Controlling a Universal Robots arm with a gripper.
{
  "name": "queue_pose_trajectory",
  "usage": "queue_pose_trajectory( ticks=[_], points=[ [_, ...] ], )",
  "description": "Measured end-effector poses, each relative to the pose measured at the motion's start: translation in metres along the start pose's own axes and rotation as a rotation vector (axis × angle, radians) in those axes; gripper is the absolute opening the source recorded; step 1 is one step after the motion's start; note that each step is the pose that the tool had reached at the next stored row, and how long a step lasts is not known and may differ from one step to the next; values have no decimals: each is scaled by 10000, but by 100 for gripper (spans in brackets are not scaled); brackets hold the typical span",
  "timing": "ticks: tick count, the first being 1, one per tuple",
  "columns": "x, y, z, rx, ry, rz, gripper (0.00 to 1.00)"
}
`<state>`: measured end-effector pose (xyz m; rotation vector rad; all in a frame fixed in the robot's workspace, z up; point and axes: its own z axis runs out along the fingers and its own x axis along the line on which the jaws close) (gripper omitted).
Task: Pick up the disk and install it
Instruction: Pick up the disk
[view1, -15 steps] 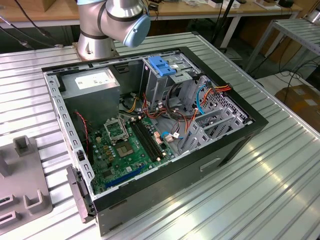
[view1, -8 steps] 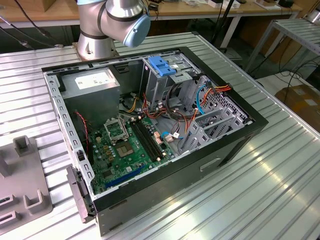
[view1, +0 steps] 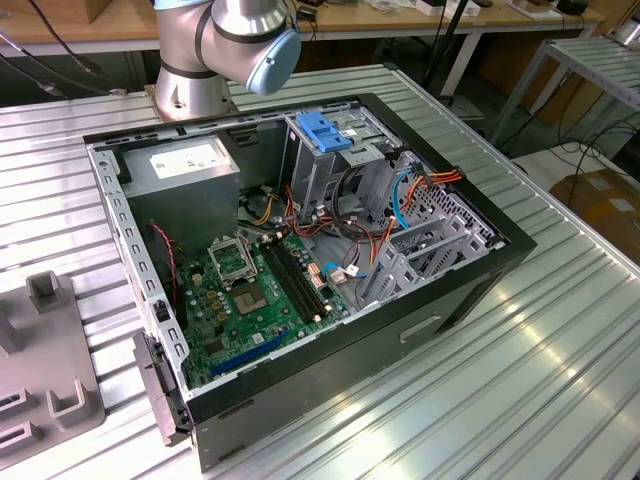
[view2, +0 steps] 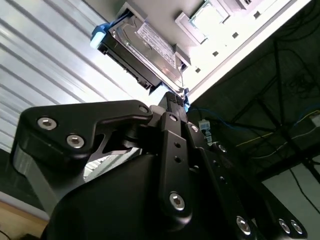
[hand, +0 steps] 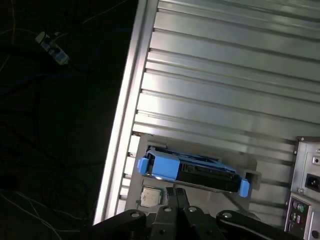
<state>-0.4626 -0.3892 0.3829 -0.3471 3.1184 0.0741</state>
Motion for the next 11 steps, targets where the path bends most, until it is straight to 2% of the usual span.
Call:
queue_pose_trajectory(
  ticks=[4, 5, 7, 11],
  points=[
    [0, 0, 0, -7, 39, -838, 10],
    [0, 0, 0, -11, 59, -1274, 10],
    [0, 0, 0, -16, 87, -1873, 10],
    [0, 0, 0, -22, 123, -2641, 10]
  ],
)
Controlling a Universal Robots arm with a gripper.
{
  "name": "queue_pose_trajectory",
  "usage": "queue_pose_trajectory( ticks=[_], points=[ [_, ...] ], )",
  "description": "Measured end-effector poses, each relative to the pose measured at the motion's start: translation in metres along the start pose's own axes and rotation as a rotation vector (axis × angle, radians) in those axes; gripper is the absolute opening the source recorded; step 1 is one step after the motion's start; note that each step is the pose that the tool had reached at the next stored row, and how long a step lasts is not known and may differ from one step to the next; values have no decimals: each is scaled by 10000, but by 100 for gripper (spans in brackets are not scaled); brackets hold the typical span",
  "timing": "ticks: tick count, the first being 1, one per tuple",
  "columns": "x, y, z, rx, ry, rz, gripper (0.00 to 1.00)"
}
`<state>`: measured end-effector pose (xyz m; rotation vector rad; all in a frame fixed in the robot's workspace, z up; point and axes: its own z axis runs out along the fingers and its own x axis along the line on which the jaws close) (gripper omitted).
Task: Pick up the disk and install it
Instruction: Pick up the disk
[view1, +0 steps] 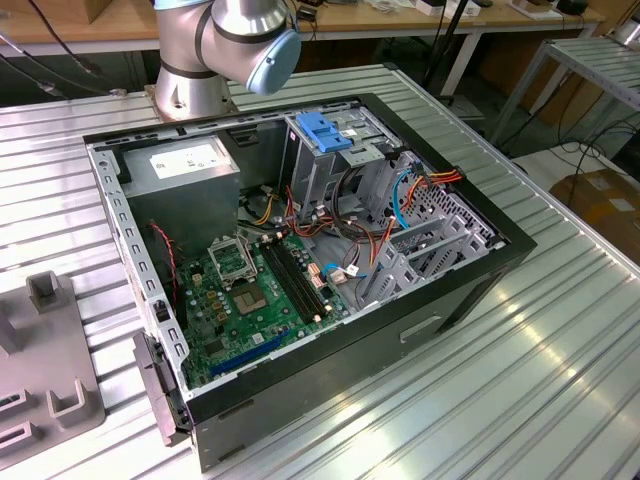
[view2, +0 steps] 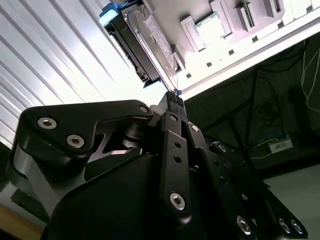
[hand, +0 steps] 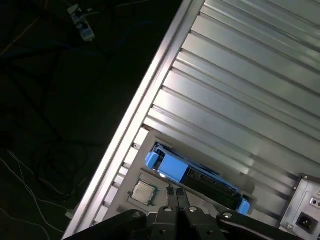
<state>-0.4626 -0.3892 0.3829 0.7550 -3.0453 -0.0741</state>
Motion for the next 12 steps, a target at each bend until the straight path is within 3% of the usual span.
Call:
queue_pose_trajectory(
  ticks=[6, 12],
  points=[
    [0, 0, 0, -13, 76, -1616, 10],
    [0, 0, 0, -23, 128, -2731, 10]
  ],
)
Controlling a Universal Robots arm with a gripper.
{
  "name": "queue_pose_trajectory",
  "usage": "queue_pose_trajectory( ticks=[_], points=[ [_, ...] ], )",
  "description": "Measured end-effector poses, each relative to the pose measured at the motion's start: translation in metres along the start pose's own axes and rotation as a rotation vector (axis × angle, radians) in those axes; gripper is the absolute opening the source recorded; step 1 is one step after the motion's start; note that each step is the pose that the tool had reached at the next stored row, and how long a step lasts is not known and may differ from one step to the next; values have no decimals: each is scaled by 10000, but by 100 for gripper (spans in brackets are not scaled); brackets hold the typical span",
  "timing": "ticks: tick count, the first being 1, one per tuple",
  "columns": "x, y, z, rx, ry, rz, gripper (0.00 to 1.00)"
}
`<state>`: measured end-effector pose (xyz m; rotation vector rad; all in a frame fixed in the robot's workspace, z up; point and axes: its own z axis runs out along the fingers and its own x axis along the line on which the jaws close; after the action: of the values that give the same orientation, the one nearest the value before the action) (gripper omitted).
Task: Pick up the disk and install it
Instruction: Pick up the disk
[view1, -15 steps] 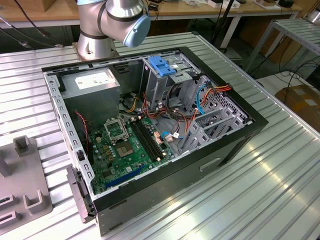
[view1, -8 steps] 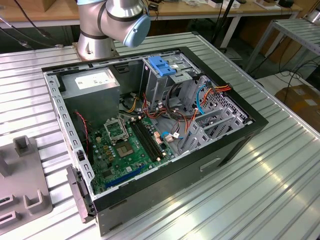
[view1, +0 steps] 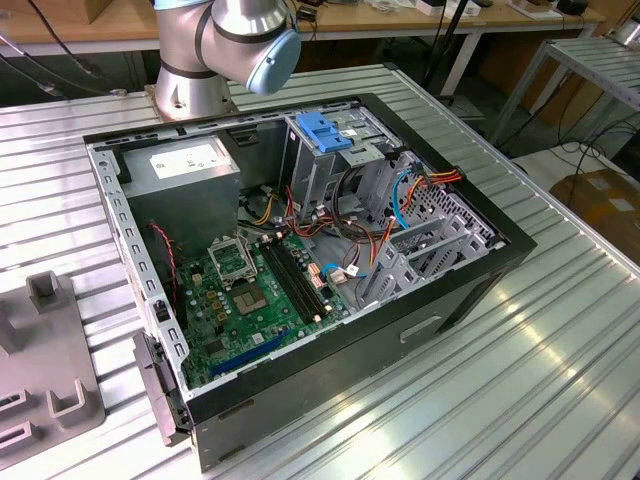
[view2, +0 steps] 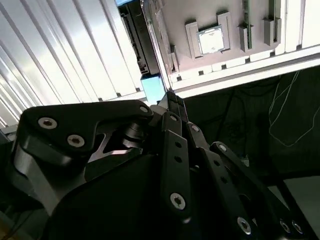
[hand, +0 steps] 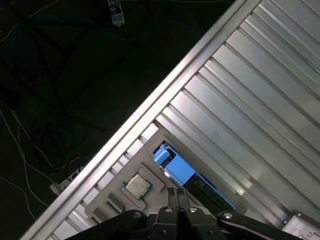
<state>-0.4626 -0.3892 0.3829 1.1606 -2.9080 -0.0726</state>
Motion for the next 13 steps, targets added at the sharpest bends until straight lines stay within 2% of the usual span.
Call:
queue_pose_trajectory(
  ticks=[4, 11, 12, 13],
  points=[
    [0, 0, 0, -11, 64, -1371, 10],
    [0, 0, 3, -7, 133, -2535, 10],
    [0, -1, 5, 2, 161, -2833, 17],
    [0, 0, 6, 3, 179, -3120, 17]
  ],
)
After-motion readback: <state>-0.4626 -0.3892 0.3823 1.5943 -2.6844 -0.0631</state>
